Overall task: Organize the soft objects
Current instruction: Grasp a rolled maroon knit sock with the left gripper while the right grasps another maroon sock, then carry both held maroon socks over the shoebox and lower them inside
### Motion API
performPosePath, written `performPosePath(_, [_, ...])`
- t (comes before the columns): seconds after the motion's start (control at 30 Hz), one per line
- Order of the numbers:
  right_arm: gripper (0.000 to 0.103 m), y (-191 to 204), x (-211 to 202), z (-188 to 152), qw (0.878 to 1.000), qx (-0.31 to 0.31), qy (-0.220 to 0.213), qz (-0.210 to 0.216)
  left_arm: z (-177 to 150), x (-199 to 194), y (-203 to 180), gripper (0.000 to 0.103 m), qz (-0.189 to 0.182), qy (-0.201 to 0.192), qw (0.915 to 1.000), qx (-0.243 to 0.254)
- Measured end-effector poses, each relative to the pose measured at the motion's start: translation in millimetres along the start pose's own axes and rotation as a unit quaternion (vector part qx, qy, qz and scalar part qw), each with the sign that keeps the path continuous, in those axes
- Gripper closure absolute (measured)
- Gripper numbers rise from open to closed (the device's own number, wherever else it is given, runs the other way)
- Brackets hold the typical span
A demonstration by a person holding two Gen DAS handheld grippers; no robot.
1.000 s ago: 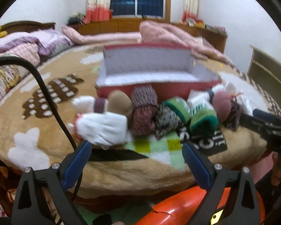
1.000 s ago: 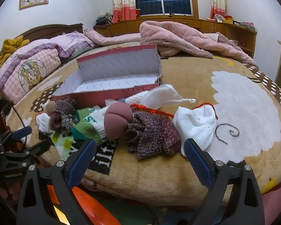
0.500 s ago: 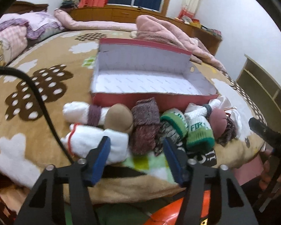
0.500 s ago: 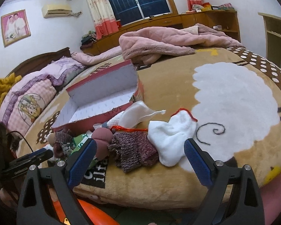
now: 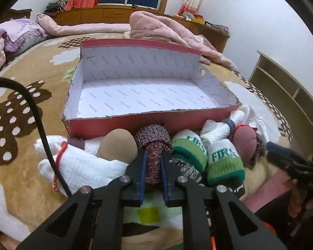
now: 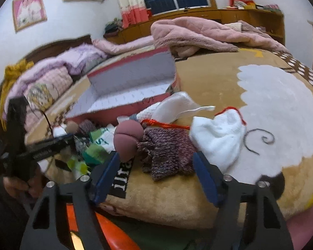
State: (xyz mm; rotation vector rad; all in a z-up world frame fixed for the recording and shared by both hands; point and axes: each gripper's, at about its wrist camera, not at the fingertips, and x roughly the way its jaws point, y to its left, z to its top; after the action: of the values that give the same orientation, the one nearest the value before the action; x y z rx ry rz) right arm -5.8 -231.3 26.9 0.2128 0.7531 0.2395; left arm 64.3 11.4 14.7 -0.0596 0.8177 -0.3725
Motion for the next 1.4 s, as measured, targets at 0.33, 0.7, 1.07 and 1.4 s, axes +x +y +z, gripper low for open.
performPosePath(0.33, [0.061,3.7,40.3,9.0,0.997,-0.039,0.024,-0.067,6.2,-21.1,-5.3,0.094,-0.017,-0.04,0.9991,0.0])
performPosePath(0.7, [0.077,12.1,-2.3,17.2,0.998,-0.029,-0.042,0.029,16.5,-63.9,6.4,0.093,-0.031,-0.128,0.9902,-0.046])
performPosePath(1.07, [0.076,18.8,-25.1,19.7,0.992,-0.046,-0.102,0.056,22.2,-73.0,18.0,0.093,-0.026,-0.137,0.9884,-0.061])
performPosePath(1.4, [0.076,34.8,-36.2,32.4,0.988,-0.038,-0.137,0.065,30.6,-96.8,13.3,0.093,-0.021,-0.166,0.9849,-0.045])
